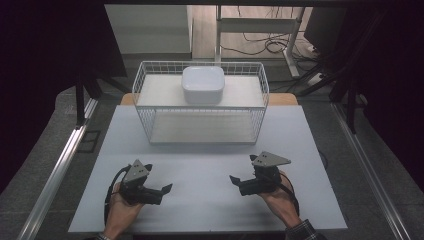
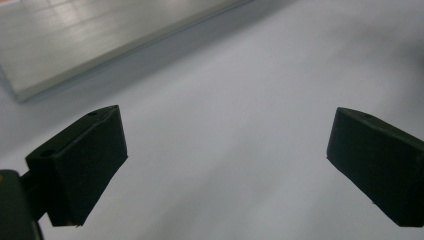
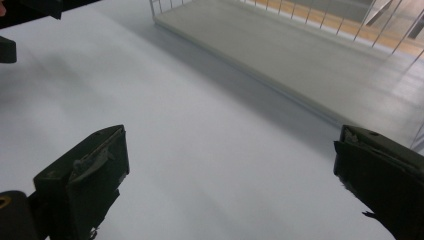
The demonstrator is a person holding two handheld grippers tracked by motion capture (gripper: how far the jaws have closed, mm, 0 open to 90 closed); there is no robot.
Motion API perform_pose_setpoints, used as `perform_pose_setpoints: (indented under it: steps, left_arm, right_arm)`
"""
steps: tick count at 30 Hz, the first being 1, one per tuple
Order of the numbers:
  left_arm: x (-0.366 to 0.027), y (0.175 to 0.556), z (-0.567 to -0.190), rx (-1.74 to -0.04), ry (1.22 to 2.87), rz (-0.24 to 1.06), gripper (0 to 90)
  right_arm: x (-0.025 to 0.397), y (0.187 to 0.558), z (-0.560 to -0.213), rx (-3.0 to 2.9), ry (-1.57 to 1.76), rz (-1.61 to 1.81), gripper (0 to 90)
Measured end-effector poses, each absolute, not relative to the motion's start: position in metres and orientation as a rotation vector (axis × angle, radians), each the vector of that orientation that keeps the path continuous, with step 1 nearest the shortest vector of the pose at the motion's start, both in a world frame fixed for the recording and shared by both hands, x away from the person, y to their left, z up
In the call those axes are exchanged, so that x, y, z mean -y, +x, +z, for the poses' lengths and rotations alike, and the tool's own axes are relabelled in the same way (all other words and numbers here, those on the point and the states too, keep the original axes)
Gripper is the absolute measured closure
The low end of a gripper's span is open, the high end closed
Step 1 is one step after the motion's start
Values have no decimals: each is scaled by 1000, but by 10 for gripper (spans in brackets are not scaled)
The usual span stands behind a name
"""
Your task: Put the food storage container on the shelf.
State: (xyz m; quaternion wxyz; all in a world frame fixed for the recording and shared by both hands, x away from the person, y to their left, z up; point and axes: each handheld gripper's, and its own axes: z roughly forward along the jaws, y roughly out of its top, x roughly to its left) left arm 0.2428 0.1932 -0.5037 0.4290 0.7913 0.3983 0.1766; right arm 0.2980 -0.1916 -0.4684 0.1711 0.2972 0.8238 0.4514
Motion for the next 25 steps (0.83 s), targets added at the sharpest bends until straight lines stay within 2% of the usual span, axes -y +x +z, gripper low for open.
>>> perform_pose_setpoints:
  steps: [7,12,25]
  left_arm:
    - [-198,237,-515,-1015,2021,454,25]
    - [-195,241,-528,-1034,2038,386,25]
    - [-194,246,-537,-1058,2085,353,23]
  right_arm:
    - [196,290,-483,-2372,861,1237,6]
    - [201,287,-492,-2394,882,1197,6]
    - [203,286,-512,-2465,929,1065,6]
